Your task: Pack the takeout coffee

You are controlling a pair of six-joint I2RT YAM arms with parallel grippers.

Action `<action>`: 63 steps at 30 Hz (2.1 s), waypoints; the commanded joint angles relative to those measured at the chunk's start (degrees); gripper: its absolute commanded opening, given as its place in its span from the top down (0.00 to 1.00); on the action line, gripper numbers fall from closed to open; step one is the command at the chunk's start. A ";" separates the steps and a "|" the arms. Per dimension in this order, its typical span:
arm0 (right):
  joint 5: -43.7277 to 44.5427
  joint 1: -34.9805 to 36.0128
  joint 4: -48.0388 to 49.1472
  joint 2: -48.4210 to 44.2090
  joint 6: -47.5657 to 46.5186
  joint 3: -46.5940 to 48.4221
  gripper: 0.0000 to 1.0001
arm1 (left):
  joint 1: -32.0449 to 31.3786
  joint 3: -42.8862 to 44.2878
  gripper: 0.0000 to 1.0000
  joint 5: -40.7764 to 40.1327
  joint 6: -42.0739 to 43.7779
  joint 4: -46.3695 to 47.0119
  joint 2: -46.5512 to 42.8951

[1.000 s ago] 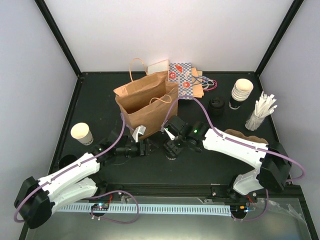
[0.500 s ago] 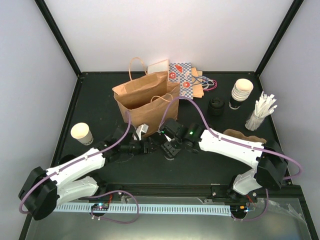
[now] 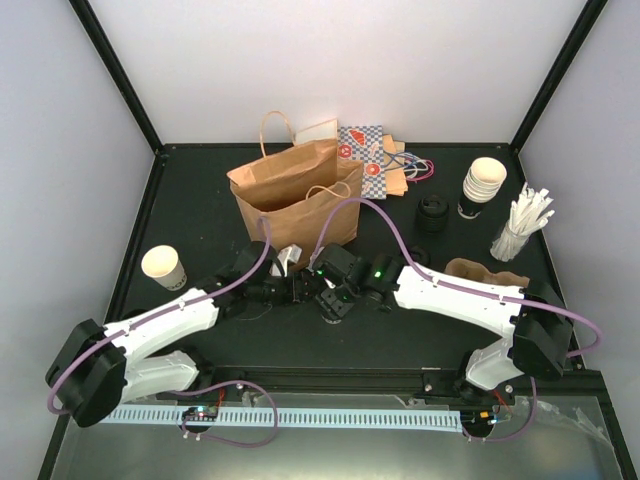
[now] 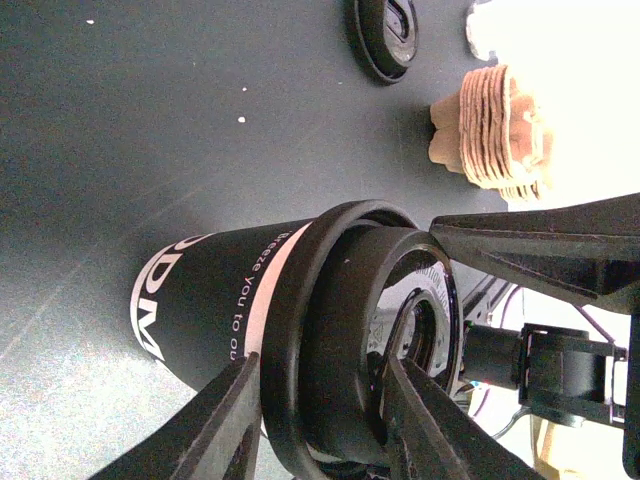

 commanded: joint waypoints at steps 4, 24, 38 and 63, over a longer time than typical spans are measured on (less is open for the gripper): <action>-10.75 2.17 -11.13 7.23 1.47 -6.62 0.39 | 0.92 0.06 0.72 -2.89 -0.04 1.75 -1.08; -9.58 2.21 -11.93 7.66 0.84 -4.85 0.39 | 4.57 -11.25 0.48 -2.14 -6.29 13.20 -13.99; -9.07 2.18 -12.80 8.37 0.49 -2.75 0.39 | 5.71 -15.61 0.71 -3.39 -8.98 15.53 -15.58; -9.02 2.29 -13.25 10.22 -0.15 -1.64 0.39 | 4.61 -16.07 0.72 1.46 -6.02 15.66 -5.33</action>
